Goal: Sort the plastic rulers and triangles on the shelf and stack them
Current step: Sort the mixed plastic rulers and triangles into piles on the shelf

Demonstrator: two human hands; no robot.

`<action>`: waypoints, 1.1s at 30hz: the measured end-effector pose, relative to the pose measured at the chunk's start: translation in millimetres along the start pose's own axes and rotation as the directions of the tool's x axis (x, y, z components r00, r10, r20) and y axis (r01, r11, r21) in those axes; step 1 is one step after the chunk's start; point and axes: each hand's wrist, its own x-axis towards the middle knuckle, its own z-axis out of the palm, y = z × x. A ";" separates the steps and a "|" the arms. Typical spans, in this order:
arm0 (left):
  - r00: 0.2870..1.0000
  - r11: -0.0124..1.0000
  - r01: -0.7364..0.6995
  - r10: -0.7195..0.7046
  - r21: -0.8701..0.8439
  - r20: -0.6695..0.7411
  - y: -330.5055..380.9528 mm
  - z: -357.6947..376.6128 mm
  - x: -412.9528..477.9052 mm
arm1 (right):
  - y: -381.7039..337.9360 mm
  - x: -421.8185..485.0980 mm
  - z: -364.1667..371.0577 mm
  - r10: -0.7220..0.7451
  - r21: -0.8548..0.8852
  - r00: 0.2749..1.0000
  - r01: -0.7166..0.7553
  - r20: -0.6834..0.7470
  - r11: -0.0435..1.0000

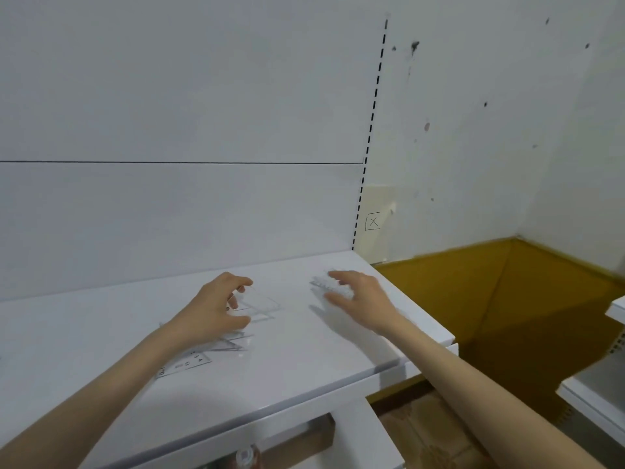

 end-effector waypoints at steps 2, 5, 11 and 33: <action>1.000 0.999 -0.024 0.024 0.034 0.017 2.5 -4.7 -4.2 | -34.1 4.2 14.5 -0.155 0.043 0.985 0.152 0.078 0.987; 0.999 0.996 -0.031 0.031 0.083 0.009 1.4 -19.7 -15.1 | -75.5 10.6 39.9 -0.375 -0.008 0.916 0.380 0.141 0.925; 0.996 0.990 0.032 -0.020 0.136 -0.088 -21.4 -61.0 -57.1 | -128.3 23.7 82.5 -0.487 0.168 0.861 0.463 0.146 0.870; 0.841 0.750 0.520 -0.366 0.409 -0.399 -197.3 -279.3 -343.4 | -363.5 32.0 261.5 -0.396 0.059 0.879 0.395 0.265 0.917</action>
